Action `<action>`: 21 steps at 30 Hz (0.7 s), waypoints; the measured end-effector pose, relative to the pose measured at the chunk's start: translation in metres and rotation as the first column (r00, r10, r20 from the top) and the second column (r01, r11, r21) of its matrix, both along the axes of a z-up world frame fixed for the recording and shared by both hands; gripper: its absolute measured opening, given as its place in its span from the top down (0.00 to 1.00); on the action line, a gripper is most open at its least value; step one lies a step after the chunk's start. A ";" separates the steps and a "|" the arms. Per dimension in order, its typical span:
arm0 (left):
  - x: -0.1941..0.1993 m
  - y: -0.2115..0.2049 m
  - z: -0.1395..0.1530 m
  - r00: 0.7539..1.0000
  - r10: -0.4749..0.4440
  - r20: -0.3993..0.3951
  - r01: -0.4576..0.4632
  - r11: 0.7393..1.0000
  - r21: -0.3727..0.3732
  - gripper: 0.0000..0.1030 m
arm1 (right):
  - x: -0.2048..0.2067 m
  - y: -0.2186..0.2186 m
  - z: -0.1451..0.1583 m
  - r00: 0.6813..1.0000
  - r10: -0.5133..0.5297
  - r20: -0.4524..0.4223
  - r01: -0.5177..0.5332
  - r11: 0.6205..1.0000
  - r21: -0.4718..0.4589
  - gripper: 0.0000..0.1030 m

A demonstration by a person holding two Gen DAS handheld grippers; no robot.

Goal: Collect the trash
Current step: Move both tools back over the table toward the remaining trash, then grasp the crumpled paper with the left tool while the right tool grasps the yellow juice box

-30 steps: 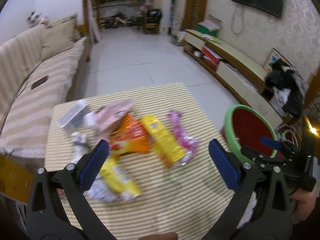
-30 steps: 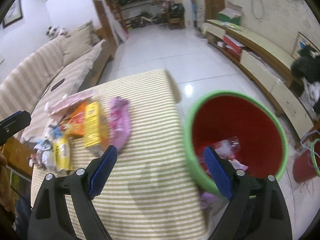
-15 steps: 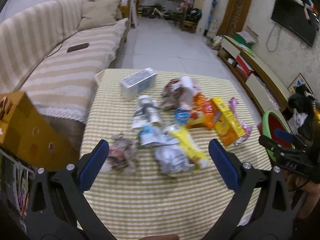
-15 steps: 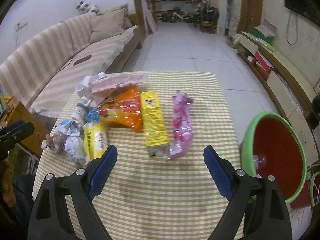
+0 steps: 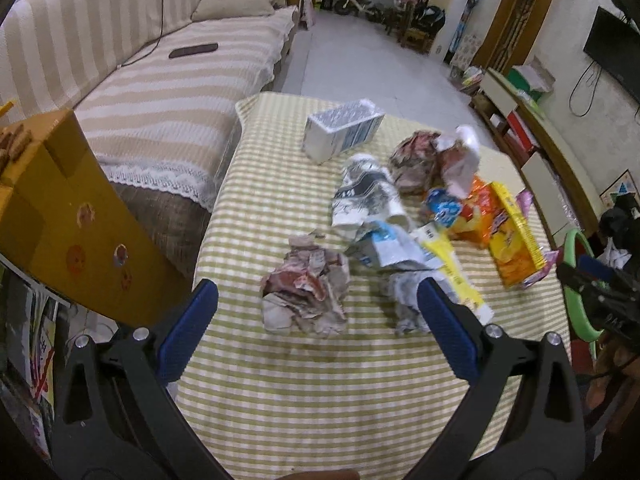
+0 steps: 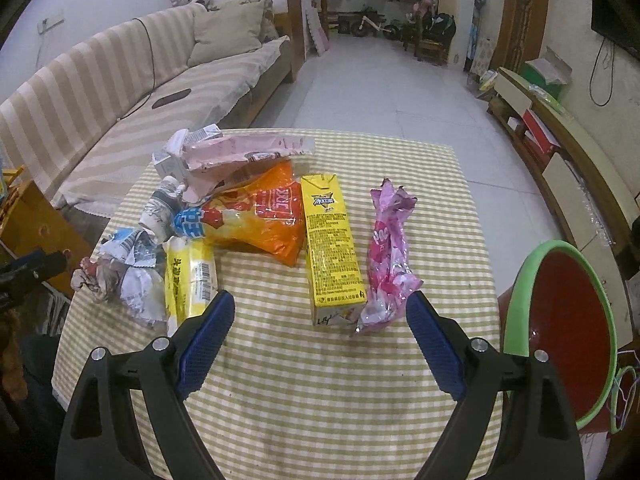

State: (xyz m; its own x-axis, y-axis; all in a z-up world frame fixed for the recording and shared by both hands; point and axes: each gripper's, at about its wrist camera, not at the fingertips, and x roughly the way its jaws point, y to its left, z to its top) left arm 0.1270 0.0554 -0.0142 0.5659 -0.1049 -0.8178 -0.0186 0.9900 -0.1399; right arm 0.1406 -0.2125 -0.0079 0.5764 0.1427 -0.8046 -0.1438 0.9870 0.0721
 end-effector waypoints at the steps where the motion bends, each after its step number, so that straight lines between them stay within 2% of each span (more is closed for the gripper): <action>1: 0.002 0.000 -0.004 1.000 0.000 -0.011 0.000 1.000 0.005 0.05 | 0.003 0.000 -0.002 1.000 0.000 -0.003 0.000 1.000 -0.001 0.18; 5: 0.011 0.002 -0.020 0.999 -0.001 -0.051 0.002 1.000 0.021 0.05 | 0.014 0.002 -0.011 1.000 0.006 -0.022 -0.006 1.000 -0.004 0.19; 16: 0.030 0.004 -0.054 0.994 0.002 -0.110 0.005 0.998 0.069 0.07 | 0.052 0.011 -0.048 0.994 0.020 -0.109 -0.025 0.999 -0.042 0.38; 17: 0.031 0.004 -0.055 0.994 0.000 -0.114 0.008 0.997 0.072 0.11 | 0.055 0.011 -0.051 0.993 0.022 -0.120 -0.028 0.999 -0.046 0.41; 18: 0.032 0.002 -0.058 0.993 -0.005 -0.119 0.015 0.997 0.080 0.15 | 0.057 0.013 -0.054 0.991 0.024 -0.130 -0.031 0.998 -0.049 0.48; 19: 0.032 0.002 -0.060 0.992 -0.008 -0.123 0.018 0.996 0.086 0.22 | 0.060 0.014 -0.058 0.989 0.026 -0.144 -0.034 0.998 -0.052 0.56; 21: 0.034 0.000 -0.062 0.991 -0.021 -0.132 0.033 0.996 0.087 0.39 | 0.060 0.015 -0.061 0.988 0.030 -0.152 -0.038 0.998 -0.054 0.65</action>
State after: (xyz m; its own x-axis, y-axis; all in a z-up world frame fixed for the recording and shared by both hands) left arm 0.1609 0.0550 -0.0764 0.4513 -0.0423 -0.8914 -0.0043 0.9988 -0.0496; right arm 0.2008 -0.1975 -0.0691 0.4433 0.1120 -0.8894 -0.1689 0.9848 0.0398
